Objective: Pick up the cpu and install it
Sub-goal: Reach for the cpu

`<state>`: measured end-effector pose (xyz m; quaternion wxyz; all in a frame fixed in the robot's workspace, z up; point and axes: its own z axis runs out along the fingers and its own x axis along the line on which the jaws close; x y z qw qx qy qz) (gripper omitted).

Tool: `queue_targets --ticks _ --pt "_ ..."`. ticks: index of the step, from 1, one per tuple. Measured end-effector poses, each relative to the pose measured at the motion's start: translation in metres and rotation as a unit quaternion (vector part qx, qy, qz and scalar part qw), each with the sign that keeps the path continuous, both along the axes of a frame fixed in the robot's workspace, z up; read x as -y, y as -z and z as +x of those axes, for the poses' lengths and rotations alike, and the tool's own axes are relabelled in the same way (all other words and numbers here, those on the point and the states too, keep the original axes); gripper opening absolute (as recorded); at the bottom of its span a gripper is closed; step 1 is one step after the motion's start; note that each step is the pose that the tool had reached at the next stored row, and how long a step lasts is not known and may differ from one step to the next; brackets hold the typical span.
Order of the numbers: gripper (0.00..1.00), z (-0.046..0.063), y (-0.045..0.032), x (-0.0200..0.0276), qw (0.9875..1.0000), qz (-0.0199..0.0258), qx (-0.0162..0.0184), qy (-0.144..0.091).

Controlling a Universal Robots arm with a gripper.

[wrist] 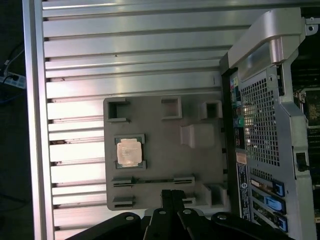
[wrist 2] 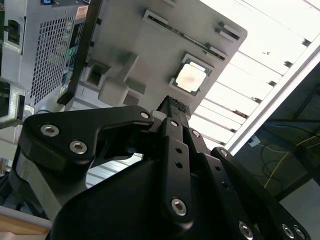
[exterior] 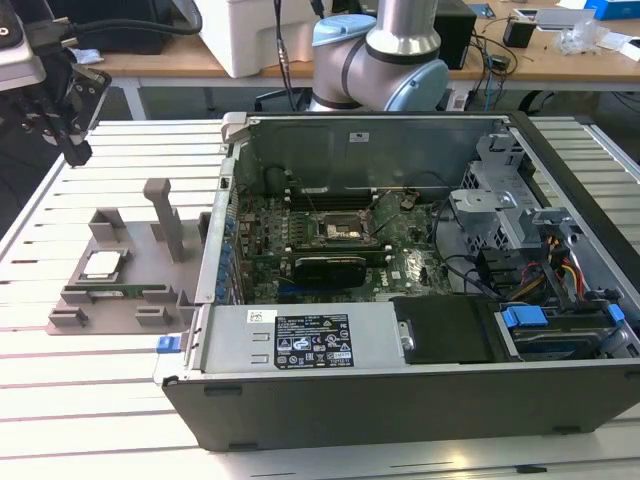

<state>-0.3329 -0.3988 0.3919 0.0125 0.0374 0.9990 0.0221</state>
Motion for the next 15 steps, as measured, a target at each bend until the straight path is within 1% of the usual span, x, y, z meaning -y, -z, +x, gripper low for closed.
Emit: queue_targets --ticks 9,12,15 --pt "0.11 -0.019 0.0001 0.0000 1.0000 0.0000 0.0000 0.000" --pt "0.11 -0.027 0.0002 0.0000 1.0000 0.0000 0.0000 0.000" --pt "0.11 -0.039 0.0003 0.0000 1.0000 0.0000 0.0000 0.000"
